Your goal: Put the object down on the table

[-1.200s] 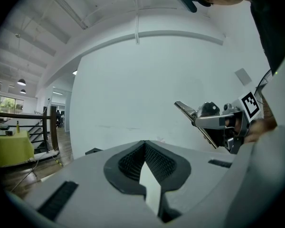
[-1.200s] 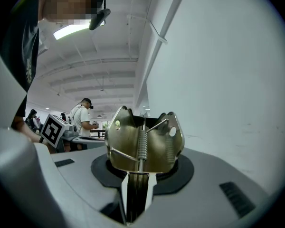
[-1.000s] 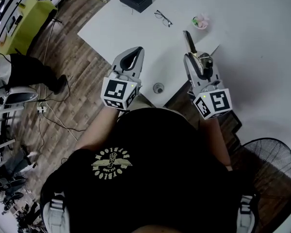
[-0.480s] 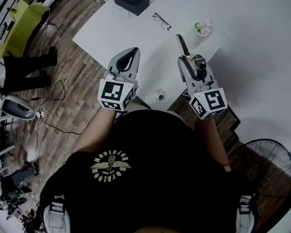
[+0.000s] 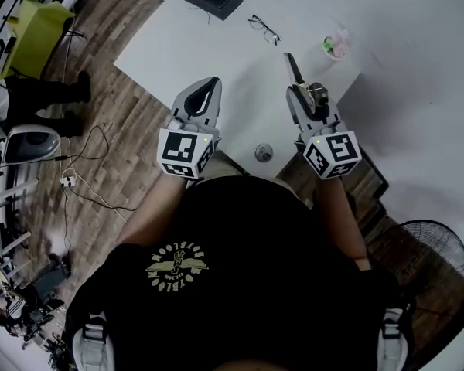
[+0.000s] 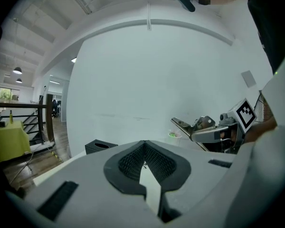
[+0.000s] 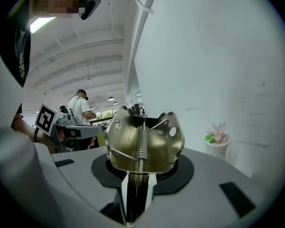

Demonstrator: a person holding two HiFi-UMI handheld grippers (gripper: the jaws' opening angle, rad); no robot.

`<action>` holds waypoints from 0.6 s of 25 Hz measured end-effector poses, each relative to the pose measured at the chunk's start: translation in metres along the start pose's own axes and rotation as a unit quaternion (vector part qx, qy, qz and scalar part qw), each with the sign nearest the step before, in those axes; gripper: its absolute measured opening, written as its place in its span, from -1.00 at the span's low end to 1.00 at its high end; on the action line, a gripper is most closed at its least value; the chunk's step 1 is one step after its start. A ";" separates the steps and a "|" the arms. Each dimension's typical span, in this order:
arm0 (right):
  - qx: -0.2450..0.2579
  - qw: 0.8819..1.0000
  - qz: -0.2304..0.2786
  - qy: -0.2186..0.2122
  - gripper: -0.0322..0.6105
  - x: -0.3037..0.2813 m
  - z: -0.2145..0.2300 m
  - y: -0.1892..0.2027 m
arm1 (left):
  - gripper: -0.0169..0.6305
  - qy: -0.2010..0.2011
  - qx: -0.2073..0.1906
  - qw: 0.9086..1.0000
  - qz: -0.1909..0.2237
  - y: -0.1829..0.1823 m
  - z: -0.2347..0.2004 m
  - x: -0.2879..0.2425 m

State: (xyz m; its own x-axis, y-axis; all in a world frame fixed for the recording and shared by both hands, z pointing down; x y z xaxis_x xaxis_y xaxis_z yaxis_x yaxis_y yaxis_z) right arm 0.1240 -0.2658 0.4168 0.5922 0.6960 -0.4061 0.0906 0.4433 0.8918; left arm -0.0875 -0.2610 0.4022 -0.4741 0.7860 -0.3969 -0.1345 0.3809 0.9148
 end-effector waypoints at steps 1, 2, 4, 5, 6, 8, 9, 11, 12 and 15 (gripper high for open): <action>-0.003 1.000 -0.006 0.001 -0.56 -0.005 0.002 0.005 | -0.93 0.002 0.001 1.000 -0.003 0.002 -0.002 -0.003; -0.006 1.000 -0.013 0.003 -0.56 -0.011 0.005 0.011 | -0.93 0.005 0.001 1.000 -0.006 0.004 -0.004 -0.006; -0.013 0.999 -0.030 0.004 -0.56 -0.022 0.009 0.024 | -0.93 0.009 -0.001 1.000 -0.012 0.006 -0.007 -0.012; -0.018 0.999 -0.038 0.004 -0.56 -0.028 0.012 0.030 | -0.93 0.010 -0.001 1.000 -0.014 0.007 -0.009 -0.015; -0.022 0.999 -0.045 0.004 -0.56 -0.033 0.014 0.035 | -0.93 0.011 0.000 1.000 -0.015 0.007 -0.012 -0.018; -0.033 0.998 -0.056 0.003 -0.56 -0.042 0.019 0.045 | -0.93 0.012 0.001 1.000 -0.018 0.007 -0.015 -0.023; -0.039 0.997 -0.061 0.002 -0.56 -0.046 0.022 0.050 | -0.93 0.013 0.001 1.000 -0.020 0.009 -0.016 -0.025; -0.048 0.996 -0.071 0.002 -0.56 -0.051 0.026 0.063 | -0.92 0.015 0.001 1.000 -0.024 0.013 -0.016 -0.027; -0.051 0.996 -0.076 0.003 -0.56 -0.054 0.029 0.069 | -0.93 0.015 0.002 1.000 -0.026 0.014 -0.016 -0.029; -0.059 0.994 -0.091 0.007 -0.56 -0.063 0.035 0.084 | -0.93 0.015 0.006 0.999 -0.030 0.017 -0.019 -0.032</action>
State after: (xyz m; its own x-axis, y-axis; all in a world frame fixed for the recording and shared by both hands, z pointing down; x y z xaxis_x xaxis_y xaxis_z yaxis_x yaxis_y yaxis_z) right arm 0.1222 -0.2927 0.5241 0.5642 0.6051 -0.5617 0.0997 0.6255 0.7739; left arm -0.0911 -0.2883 0.4320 -0.4916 0.7469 -0.4477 -0.1533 0.4318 0.8888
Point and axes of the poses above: the fingertips, and each gripper's own axes: x backward along the fingers, z to its right, y out of its underside, the point moved 5 cm from there along x, backward along the fingers, and after that the axes turned 10 degrees about -z, right-handed, at the moved point
